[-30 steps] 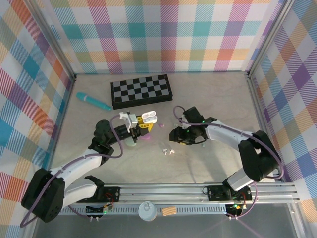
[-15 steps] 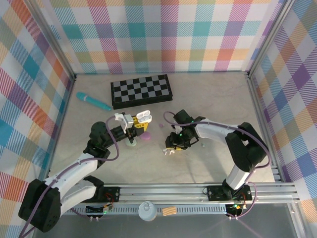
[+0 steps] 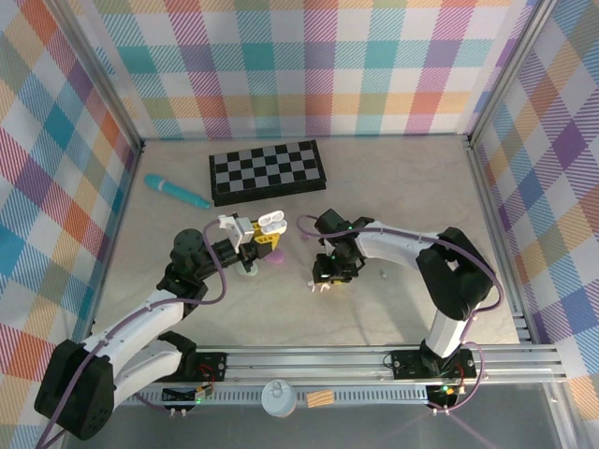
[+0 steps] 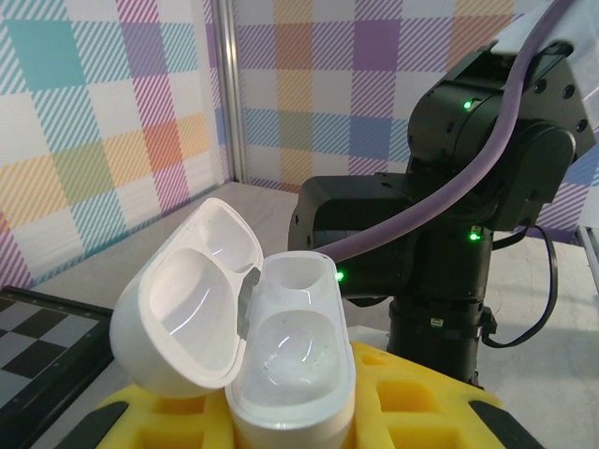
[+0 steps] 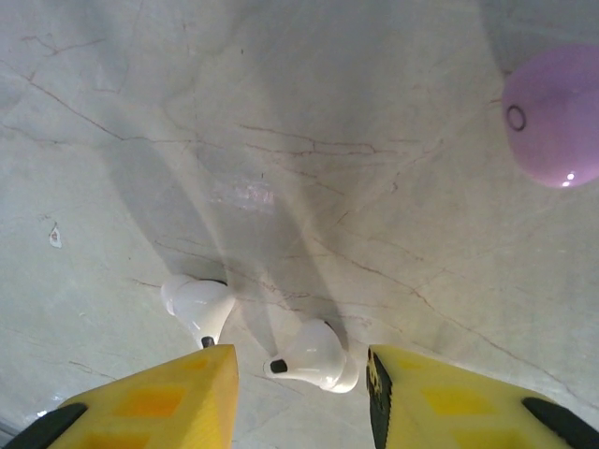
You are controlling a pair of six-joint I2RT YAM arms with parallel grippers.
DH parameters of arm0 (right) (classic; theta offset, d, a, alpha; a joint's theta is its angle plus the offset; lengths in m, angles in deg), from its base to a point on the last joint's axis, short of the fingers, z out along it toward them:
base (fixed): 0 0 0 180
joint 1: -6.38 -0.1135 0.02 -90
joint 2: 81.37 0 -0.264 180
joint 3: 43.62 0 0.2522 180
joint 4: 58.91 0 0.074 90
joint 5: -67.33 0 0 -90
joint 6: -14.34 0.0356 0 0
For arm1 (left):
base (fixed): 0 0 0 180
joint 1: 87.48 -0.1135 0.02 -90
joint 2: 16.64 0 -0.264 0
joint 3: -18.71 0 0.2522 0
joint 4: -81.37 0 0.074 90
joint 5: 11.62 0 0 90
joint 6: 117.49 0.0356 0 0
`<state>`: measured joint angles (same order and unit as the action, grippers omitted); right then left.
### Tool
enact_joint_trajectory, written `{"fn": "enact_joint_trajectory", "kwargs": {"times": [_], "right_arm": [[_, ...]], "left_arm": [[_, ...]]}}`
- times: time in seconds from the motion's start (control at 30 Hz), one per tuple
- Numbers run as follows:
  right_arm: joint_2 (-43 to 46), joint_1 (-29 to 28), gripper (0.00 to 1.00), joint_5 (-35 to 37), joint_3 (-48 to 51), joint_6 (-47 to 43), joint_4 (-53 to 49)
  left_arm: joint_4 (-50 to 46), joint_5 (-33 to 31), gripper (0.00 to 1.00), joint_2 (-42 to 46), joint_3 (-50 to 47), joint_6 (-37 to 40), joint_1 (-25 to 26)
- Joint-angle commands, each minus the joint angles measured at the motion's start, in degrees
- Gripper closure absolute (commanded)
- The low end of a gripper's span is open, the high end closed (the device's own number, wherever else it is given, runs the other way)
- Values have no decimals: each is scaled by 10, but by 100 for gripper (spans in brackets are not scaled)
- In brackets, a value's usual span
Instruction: Insert wireless bluetooth earbuds into charging case
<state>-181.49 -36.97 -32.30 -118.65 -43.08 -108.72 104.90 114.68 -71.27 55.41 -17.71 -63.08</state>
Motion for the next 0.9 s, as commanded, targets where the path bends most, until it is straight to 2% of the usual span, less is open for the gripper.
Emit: {"fn": "enact_joint_trajectory", "kwargs": {"times": [0.0,0.37,0.67,0.77,0.87], "right_arm": [[-20,-15,59,30,-21,7,-42],[-50,-20,64,46,-38,14,-56],[-31,-16,66,64,-34,12,-77],[-17,-6,67,52,-23,13,-68],[0,9,69,11,-4,13,-37]], "left_arm": [[-6,-7,98,25,3,17,-9],[-39,-8,98,59,3,27,-11],[-42,-8,98,55,5,31,-12],[-43,-8,98,54,5,32,-12],[-43,-6,98,51,6,32,-12]]}}
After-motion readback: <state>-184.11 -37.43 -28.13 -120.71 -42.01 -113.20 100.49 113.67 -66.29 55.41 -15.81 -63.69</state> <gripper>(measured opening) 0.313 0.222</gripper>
